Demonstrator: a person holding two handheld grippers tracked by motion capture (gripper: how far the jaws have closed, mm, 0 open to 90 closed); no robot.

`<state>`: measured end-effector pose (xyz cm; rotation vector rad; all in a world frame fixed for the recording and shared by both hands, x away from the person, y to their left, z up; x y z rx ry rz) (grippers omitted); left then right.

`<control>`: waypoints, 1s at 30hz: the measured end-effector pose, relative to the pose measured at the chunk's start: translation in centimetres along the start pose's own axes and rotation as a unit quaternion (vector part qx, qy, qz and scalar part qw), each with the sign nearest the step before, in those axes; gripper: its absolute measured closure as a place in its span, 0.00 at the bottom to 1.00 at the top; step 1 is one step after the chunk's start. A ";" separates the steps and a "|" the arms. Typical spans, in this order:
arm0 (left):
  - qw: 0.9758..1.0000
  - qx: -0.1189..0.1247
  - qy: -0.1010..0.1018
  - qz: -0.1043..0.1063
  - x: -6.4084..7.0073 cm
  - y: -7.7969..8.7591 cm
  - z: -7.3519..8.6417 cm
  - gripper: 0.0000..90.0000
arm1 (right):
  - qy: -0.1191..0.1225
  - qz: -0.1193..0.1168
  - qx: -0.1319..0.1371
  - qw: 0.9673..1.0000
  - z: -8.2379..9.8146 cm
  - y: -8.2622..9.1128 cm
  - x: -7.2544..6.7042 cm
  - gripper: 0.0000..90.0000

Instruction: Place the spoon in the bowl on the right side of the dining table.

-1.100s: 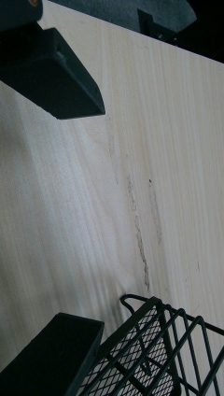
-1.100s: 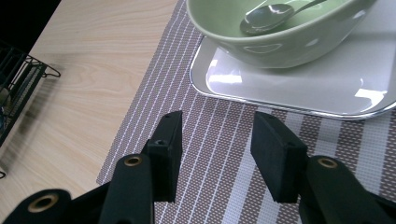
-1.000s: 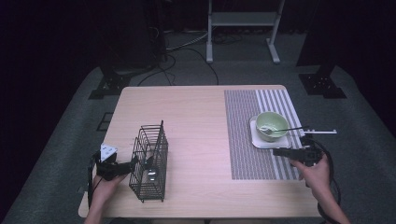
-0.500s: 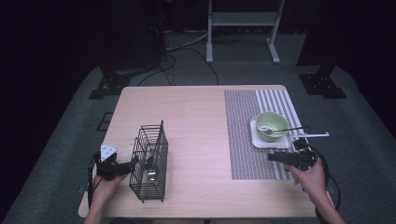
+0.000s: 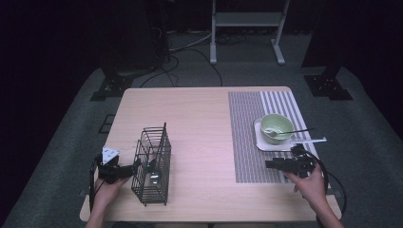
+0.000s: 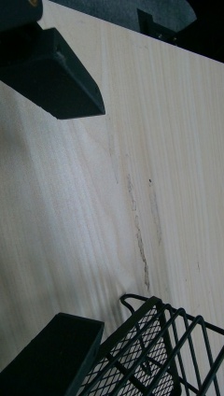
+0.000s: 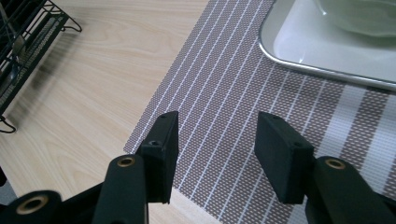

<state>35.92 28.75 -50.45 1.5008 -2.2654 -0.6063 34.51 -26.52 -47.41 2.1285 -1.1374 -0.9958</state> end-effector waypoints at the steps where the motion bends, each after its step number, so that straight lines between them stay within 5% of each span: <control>1: 1.000 0.000 0.000 0.000 0.0 0.0 0.0 0.00 | 0.001 -0.001 0.000 1.000 0.0 -0.1 -0.1 0.54; 30: 1.000 -0.001 -0.002 0.001 0.1 0.0 0.0 0.00 | 0.031 -0.019 -0.003 0.999 1.9 -0.6 -2.7 0.51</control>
Point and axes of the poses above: each handheld gripper's, and its own axes: y roughly backward along the jaws, z roughly out of its underside, x roughly to its right, the point moved 5 cm from there along -y, roughly forward along the jaws, and after that the axes turned 7 degrees about z, right-handed, at the moved point
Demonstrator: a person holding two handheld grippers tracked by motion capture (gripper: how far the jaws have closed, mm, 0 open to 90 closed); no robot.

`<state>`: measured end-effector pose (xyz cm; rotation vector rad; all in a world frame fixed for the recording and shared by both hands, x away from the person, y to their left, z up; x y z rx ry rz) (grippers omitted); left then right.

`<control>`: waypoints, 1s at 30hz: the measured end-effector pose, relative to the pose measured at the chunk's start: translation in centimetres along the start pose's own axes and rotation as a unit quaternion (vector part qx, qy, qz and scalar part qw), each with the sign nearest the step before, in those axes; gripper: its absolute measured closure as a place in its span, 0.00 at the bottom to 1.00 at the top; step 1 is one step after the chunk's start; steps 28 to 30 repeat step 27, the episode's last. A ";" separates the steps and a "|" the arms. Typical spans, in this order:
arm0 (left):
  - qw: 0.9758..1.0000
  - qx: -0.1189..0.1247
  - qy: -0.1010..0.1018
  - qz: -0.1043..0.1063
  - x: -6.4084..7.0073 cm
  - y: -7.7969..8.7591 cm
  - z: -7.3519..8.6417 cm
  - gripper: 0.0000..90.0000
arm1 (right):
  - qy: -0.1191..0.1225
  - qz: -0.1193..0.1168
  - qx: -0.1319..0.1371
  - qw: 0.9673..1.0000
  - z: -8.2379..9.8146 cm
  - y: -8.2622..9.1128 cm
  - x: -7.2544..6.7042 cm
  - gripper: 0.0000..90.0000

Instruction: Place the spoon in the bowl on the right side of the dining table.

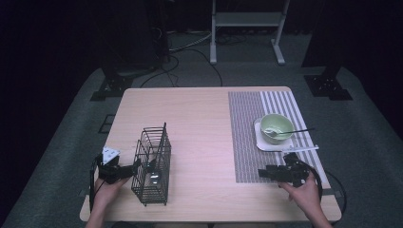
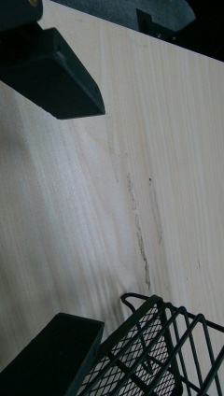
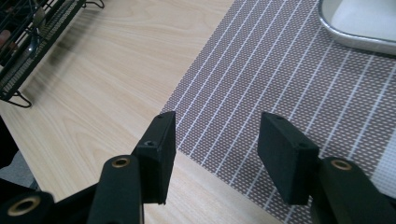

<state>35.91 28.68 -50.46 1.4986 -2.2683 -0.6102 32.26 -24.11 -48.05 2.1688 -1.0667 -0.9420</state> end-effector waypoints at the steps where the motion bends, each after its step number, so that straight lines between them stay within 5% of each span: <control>1: 1.000 0.000 0.000 0.000 0.0 0.0 0.0 0.00 | 0.001 0.000 -0.001 1.000 0.1 0.0 -0.1 0.51; 14: 1.000 0.000 0.000 0.000 0.0 0.0 0.0 0.00 | 0.016 -0.001 -0.001 1.000 1.1 -0.5 -1.1 0.51; 30: 1.000 0.001 0.000 0.001 0.0 0.0 0.0 0.00 | 0.003 -0.019 0.026 0.999 1.8 -0.5 -1.0 0.49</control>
Point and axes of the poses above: each handheld gripper's, and its own axes: y roughly backward along the jaws, z roughly out of its underside, x roughly to its right, the point moved 5 cm from there along -y, roughly forward along the jaws, and after that the axes turned 7 degrees about z, right-handed, at the moved point
